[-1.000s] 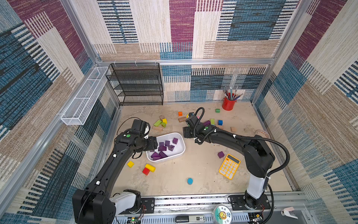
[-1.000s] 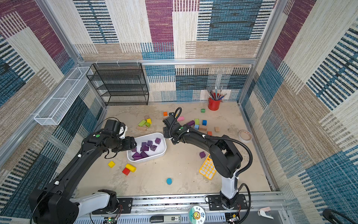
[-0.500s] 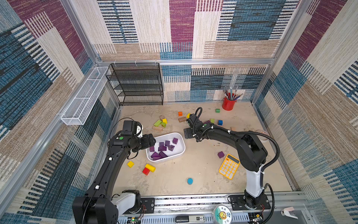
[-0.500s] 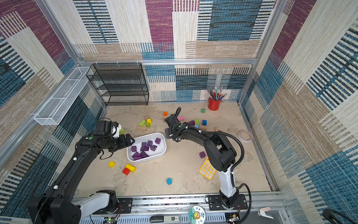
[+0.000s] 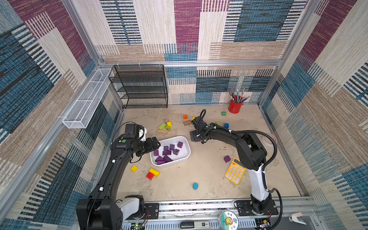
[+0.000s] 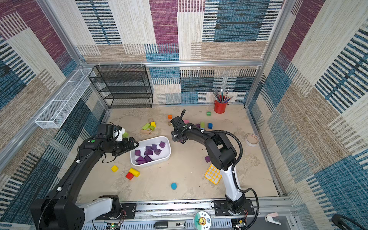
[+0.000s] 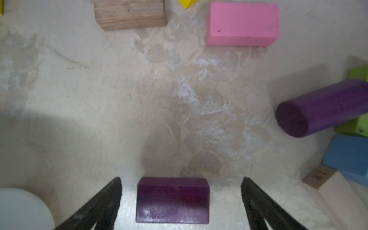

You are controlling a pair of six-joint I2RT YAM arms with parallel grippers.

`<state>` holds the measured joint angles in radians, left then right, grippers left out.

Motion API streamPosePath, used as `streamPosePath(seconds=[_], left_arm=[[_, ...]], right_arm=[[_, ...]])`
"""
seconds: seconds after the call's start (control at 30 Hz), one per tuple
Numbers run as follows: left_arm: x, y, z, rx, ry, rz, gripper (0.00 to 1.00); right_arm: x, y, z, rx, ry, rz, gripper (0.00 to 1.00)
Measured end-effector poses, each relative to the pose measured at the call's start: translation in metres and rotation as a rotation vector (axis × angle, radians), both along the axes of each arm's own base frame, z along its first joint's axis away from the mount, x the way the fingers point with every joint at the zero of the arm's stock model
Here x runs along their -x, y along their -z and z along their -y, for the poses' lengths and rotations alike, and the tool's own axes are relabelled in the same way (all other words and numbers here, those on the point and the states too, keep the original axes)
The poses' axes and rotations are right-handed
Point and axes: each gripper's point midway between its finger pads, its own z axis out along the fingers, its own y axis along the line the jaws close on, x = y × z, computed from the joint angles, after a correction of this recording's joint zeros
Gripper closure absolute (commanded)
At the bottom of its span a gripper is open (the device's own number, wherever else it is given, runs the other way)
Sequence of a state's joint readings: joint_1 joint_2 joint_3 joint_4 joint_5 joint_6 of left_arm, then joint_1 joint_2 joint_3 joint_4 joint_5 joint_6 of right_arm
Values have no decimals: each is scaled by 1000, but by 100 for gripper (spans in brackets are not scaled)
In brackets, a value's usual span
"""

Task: Pick purple bricks into the storage bin
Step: Pick up the building block from the center of the board.

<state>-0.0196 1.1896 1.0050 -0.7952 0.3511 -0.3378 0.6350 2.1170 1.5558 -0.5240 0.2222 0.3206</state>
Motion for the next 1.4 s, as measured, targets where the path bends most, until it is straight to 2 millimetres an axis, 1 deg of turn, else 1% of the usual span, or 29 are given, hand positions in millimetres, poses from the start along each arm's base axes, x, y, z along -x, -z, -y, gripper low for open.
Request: streamPosePath(seconds=[0.07, 0.2, 0.4, 0.5, 0.67, 1.0, 1.17, 1.3, 1.4], left_arm=[[0, 0, 0, 7, -1, -3, 9], [-2, 1, 0, 18, -2, -6, 8], [-2, 2, -2, 20, -7, -10, 6], [-2, 3, -2, 20, -12, -13, 4], [-2, 6, -5, 17, -21, -20, 3], [-3, 10, -9, 18, -36, -37, 3], [-4, 11, -12, 19, -48, -43, 3], [-5, 14, -14, 20, -58, -52, 3], [-5, 15, -15, 22, -64, -58, 3]], right_arm=[[2, 5, 1, 7, -2, -15, 8], [3, 7, 1, 8, -2, -23, 9], [6, 17, -1, -4, 5, -50, 14], [5, 18, -2, -9, 8, -47, 18], [4, 18, -3, -16, 16, -44, 31], [3, 18, -1, -10, 24, -38, 46], [3, 17, 0, -7, 27, -34, 46], [6, 16, 2, 3, 27, -46, 46], [7, 12, 3, 3, 27, -44, 47]])
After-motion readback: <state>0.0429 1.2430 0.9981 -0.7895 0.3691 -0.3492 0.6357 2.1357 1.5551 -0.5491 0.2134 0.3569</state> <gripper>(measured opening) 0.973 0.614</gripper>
